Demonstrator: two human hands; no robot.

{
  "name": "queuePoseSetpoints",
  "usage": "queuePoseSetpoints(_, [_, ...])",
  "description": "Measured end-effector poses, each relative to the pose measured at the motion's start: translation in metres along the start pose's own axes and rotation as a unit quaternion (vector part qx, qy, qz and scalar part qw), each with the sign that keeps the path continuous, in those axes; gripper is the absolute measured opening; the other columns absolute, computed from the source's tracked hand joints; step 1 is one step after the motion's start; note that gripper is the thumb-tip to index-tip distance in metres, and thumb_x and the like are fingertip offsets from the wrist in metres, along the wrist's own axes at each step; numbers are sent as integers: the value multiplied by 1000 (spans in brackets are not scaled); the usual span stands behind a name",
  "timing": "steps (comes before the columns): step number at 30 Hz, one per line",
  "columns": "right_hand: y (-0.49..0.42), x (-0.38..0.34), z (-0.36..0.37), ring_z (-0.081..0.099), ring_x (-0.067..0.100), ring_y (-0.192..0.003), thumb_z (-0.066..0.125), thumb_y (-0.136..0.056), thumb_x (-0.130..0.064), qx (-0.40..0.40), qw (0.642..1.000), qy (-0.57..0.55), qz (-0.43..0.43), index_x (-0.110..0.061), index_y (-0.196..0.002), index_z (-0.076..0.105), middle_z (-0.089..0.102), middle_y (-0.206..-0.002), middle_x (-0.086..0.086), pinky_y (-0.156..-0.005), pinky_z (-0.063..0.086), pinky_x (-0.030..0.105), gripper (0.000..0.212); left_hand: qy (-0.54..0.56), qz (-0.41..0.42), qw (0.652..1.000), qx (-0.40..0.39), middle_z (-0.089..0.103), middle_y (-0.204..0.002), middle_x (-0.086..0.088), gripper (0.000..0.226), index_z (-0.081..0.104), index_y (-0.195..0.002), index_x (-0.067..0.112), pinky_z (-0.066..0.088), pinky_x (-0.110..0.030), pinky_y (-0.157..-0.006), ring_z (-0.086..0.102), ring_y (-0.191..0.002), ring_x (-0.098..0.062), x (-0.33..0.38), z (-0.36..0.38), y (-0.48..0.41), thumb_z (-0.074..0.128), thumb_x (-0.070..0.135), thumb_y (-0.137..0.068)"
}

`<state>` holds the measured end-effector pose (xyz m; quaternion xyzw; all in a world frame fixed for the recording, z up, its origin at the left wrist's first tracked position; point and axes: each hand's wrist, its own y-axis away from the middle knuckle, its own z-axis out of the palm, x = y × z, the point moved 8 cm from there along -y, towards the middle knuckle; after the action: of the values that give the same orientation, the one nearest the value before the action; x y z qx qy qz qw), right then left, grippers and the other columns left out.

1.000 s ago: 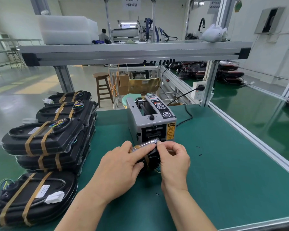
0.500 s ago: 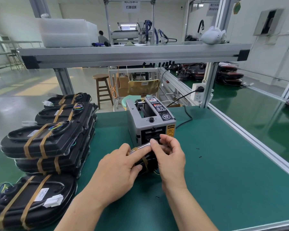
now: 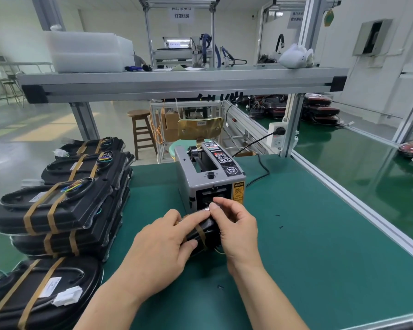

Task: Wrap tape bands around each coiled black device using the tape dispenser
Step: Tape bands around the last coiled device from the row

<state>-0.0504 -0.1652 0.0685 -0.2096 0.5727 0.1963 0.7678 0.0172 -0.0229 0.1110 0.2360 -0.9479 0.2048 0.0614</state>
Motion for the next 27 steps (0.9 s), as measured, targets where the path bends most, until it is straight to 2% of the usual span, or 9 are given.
queuePoseSetpoints(3, [0, -1, 1, 67, 13, -81, 76, -85, -14, 7, 1000, 0, -6, -23, -91, 76, 75, -89, 3, -75, 57, 27, 10, 0, -7, 1000, -2, 38, -100, 14, 61, 7, -142, 64, 46, -28, -81, 48, -90, -8, -2, 0, 0, 44, 48, -96])
queuePoseSetpoints(8, [0, 1, 0, 66, 17, -82, 76, -85, -11, 10, 1000, -1, -5, -19, -91, 76, 74, -90, 10, -78, 58, 35, 10, 7, -12, 1000, -8, 39, -100, 13, 61, 10, -142, 62, 47, -32, -81, 48, -90, -10, -4, 2, 1, 46, 48, -95])
queuePoseSetpoints(13, [-1, 1, 0, 66, 12, -77, 75, -85, -10, 12, 1000, -8, -6, -19, -90, 76, 74, -88, 9, -69, 54, 24, 10, 20, -11, 1000, -5, 39, -99, 14, 61, 7, -140, 64, 46, -31, -82, 48, -91, -9, -5, 2, 1, 46, 48, -96])
queuePoseSetpoints(20, [-1, 2, 3, 67, 12, -76, 75, -85, -10, 12, 1000, -10, -1, -18, -88, 76, 75, -86, 7, -66, 54, 22, 9, 28, 0, 1000, -4, 39, -100, 14, 62, 4, -139, 65, 45, -28, -82, 46, -89, -7, -8, 0, 0, 45, 48, -96])
queuePoseSetpoints(27, [-4, -1, 6, 66, 14, -75, 75, -85, -9, 9, 1000, -15, 1, -18, -87, 76, 74, -89, 14, -66, 55, 22, 9, 39, 4, 999, -8, 38, -99, 15, 62, 6, -139, 67, 44, -26, -81, 45, -87, -5, -12, -1, -4, 46, 49, -96])
